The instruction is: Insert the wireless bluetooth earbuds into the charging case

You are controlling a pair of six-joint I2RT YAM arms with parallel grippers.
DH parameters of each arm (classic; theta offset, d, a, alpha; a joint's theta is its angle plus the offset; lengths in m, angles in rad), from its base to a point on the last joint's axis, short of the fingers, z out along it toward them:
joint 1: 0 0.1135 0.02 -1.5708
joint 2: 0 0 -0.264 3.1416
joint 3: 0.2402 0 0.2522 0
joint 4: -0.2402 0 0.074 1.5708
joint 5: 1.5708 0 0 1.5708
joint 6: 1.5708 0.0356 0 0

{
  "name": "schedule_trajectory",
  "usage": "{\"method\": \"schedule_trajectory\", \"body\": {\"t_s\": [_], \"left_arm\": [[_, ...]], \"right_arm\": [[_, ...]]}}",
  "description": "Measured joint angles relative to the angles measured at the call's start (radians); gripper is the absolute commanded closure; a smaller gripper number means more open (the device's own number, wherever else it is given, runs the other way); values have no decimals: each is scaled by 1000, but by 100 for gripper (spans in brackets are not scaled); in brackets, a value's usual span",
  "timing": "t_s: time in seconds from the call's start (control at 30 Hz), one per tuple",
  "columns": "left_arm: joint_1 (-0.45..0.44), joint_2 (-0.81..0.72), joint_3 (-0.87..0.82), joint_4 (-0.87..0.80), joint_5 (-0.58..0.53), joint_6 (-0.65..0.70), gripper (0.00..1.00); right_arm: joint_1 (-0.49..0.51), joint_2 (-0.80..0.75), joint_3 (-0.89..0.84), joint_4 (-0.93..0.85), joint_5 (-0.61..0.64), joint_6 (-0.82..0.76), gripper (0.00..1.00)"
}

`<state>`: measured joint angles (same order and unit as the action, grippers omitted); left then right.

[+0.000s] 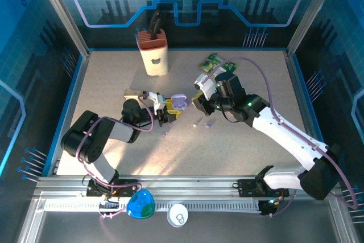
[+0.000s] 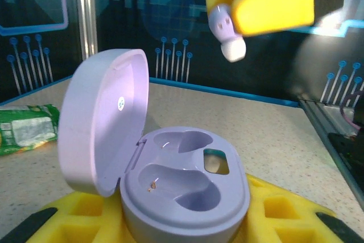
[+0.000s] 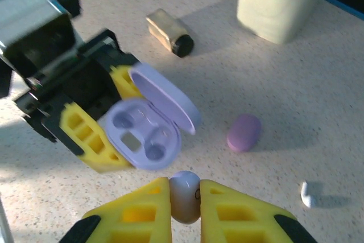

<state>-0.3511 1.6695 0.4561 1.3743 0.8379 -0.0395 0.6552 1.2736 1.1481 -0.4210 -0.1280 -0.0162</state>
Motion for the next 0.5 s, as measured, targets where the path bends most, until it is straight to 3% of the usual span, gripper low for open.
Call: {"method": "schedule_trajectory", "body": {"t_s": [0.5], "left_arm": [[-5, 7, 0, 0, 35, -11, 68]], "right_arm": [[38, 154, 91, -69, -64, -90, 84]]}}
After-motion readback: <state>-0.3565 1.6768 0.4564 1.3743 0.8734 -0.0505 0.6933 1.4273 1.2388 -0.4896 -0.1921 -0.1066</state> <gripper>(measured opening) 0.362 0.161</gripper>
